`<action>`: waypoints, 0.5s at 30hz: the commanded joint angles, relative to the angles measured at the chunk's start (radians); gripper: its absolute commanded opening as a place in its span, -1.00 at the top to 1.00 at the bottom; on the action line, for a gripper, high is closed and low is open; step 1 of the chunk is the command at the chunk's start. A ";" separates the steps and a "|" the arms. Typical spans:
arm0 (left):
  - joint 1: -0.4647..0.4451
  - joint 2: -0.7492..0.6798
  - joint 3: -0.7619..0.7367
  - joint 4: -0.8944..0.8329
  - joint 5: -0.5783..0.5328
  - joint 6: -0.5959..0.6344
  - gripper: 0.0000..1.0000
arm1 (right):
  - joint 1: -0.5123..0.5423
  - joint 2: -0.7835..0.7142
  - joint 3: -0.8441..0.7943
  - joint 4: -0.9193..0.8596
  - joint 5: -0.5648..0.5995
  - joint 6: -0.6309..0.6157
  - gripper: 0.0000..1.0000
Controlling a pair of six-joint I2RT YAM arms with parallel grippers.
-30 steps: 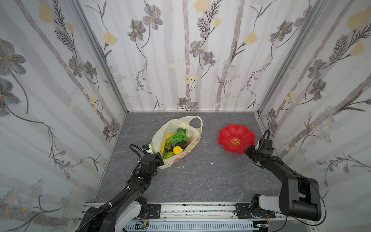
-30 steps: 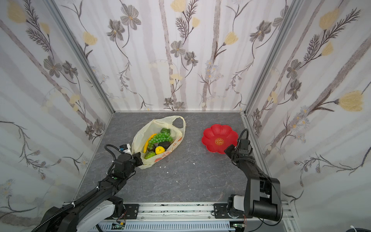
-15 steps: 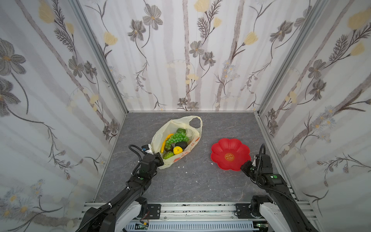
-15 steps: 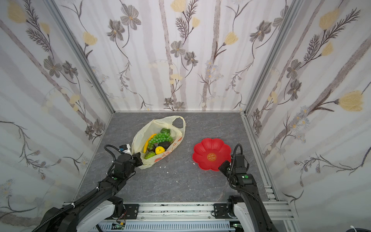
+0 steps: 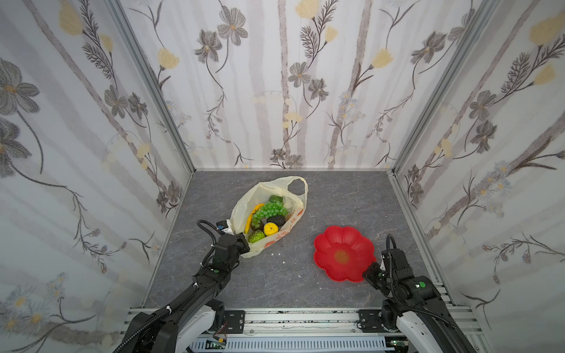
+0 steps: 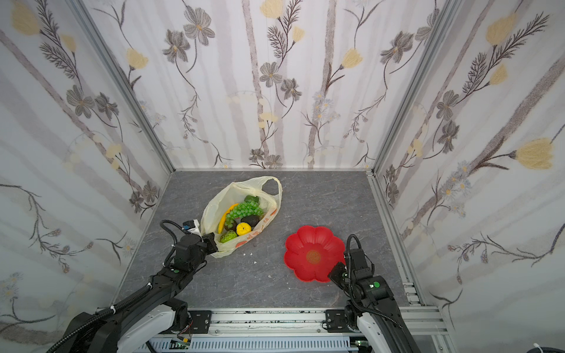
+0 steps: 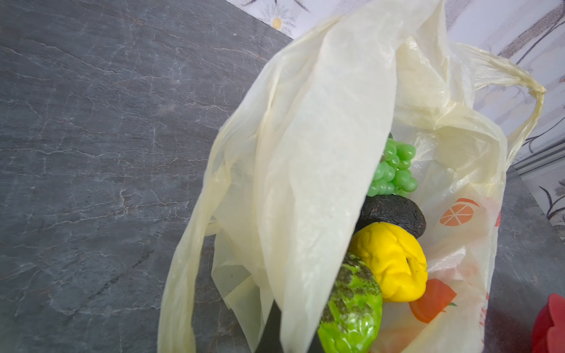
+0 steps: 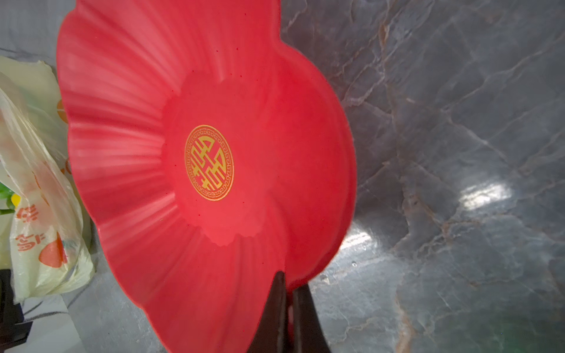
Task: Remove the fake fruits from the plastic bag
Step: 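Grip the red plate rim with the right gripper and drag it nearer the robot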
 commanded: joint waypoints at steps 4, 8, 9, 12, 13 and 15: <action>0.000 -0.001 0.005 0.030 -0.004 0.007 1.00 | 0.106 0.008 0.020 -0.093 0.048 0.100 0.91; 0.000 0.003 0.007 0.032 -0.004 0.008 1.00 | 0.132 0.041 0.024 -0.066 0.057 0.101 0.45; 0.000 0.003 0.008 0.032 -0.004 0.008 1.00 | 0.139 0.044 0.030 -0.062 0.068 0.105 0.28; -0.001 0.003 0.007 0.032 -0.003 0.008 1.00 | 0.152 0.062 0.069 -0.063 0.117 0.103 0.01; 0.001 0.004 0.008 0.031 -0.003 0.008 1.00 | 0.153 0.070 0.087 -0.066 0.134 0.098 -0.03; 0.001 0.003 0.007 0.032 -0.001 0.008 1.00 | 0.158 0.079 0.115 -0.061 0.155 0.096 -0.08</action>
